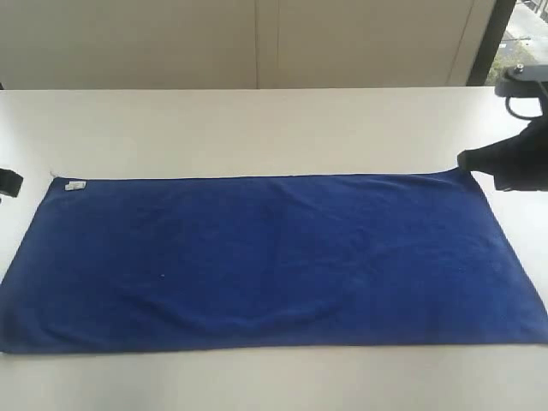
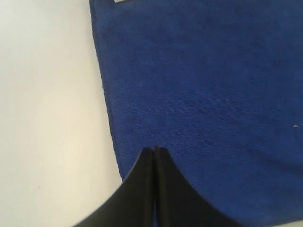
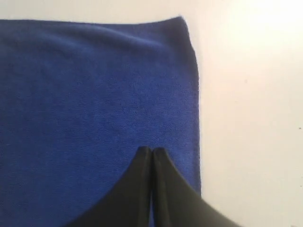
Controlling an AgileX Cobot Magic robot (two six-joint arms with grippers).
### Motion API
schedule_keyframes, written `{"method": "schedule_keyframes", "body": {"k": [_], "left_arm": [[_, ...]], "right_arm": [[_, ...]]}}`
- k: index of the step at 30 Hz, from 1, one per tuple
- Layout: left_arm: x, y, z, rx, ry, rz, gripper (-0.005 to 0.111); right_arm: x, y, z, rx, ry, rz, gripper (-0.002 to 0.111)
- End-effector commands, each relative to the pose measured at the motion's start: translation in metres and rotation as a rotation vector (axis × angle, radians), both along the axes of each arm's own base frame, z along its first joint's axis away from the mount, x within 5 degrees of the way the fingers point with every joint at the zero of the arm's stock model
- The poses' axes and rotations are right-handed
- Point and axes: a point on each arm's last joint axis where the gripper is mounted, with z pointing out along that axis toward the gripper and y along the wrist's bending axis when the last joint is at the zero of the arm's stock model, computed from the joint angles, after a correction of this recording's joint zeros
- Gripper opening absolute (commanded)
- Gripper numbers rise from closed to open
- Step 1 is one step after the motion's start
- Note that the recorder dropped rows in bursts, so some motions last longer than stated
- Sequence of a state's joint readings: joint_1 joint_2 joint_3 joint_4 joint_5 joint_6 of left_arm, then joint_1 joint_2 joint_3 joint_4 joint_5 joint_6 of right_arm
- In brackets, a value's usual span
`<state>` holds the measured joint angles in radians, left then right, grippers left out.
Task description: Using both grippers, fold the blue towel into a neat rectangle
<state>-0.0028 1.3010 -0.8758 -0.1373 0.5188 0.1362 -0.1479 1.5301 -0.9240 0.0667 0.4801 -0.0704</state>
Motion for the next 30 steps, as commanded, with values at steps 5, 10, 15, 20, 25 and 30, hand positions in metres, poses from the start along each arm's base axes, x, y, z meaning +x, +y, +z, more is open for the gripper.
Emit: {"method": "schedule_keyframes", "body": {"k": [5,10,15,20,25,30], "left_arm": [[-0.065,-0.001,0.036,-0.022,-0.185,0.003,0.0],[-0.11,-0.002,0.046,-0.026,-0.294,-0.005,0.0],[-0.146,-0.003,0.044,-0.03,-0.356,-0.017,0.0],[-0.168,-0.003,0.043,-0.03,-0.377,-0.032,0.0],[-0.187,-0.004,0.044,-0.029,-0.392,-0.049,0.0],[-0.205,-0.004,0.048,-0.03,-0.472,-0.051,0.0]], "right_arm": [[-0.018,0.003,0.03,-0.014,-0.067,0.004,0.0],[-0.018,0.003,0.029,-0.011,-0.049,0.005,0.0],[-0.018,0.003,0.027,-0.01,-0.043,0.005,0.0],[-0.018,0.003,0.027,-0.01,-0.046,0.004,0.0],[-0.016,0.002,0.028,-0.013,-0.061,0.004,0.0],[-0.016,0.002,0.029,-0.014,-0.069,0.003,0.0]]}}
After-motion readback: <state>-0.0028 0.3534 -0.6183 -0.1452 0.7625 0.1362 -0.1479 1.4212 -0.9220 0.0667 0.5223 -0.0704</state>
